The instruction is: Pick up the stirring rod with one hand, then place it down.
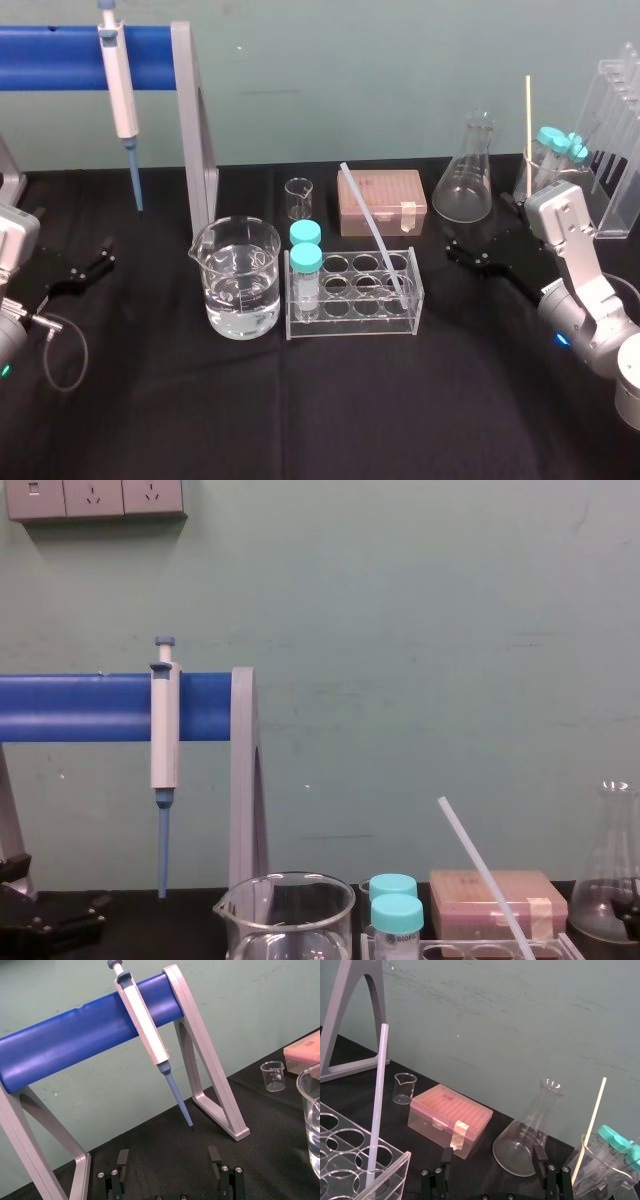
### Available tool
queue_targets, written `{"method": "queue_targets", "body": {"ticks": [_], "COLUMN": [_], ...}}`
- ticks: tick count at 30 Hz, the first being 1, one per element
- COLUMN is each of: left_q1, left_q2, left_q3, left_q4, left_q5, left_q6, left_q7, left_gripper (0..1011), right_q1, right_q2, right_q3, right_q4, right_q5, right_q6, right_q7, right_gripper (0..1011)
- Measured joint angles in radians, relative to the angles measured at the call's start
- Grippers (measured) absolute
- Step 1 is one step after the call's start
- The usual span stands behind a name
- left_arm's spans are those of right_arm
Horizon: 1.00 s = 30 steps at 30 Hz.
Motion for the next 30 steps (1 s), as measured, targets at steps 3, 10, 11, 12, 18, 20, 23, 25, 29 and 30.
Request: {"method": "queue_targets", "body": {"ticks": [3,10,11,12,18,20,23,25,29,30], "left_q1": [0.000,0.000,0.000,0.000,0.000,0.000,0.000,0.000,0.000,0.000], "left_q2": [0.000,0.000,0.000,0.000,0.000,0.000,0.000,0.000,0.000,0.000], "left_q3": [0.000,0.000,0.000,0.000,0.000,0.000,0.000,0.000,0.000,0.000], "left_q4": [0.000,0.000,0.000,0.000,0.000,0.000,0.000,0.000,0.000,0.000], "left_q5": [0.000,0.000,0.000,0.000,0.000,0.000,0.000,0.000,0.000,0.000], "left_q6": [0.000,0.000,0.000,0.000,0.000,0.000,0.000,0.000,0.000,0.000], "left_q7": [0.000,0.000,0.000,0.000,0.000,0.000,0.000,0.000,0.000,0.000], "left_gripper": [1000,1000,1000,1000,1000,1000,1000,1000,1000,1000], "right_q1": [0.000,0.000,0.000,0.000,0.000,0.000,0.000,0.000,0.000,0.000], "right_q2": [0.000,0.000,0.000,0.000,0.000,0.000,0.000,0.000,0.000,0.000], "right_q3": [0.000,0.000,0.000,0.000,0.000,0.000,0.000,0.000,0.000,0.000], "right_q4": [0.000,0.000,0.000,0.000,0.000,0.000,0.000,0.000,0.000,0.000], "right_q5": [0.000,0.000,0.000,0.000,0.000,0.000,0.000,0.000,0.000,0.000], "right_q6": [0.000,0.000,0.000,0.000,0.000,0.000,0.000,0.000,0.000,0.000], "right_q7": [0.000,0.000,0.000,0.000,0.000,0.000,0.000,0.000,0.000,0.000], "right_gripper": [1003,1003,1003,1003,1003,1003,1003,1003,1003,1003]}}
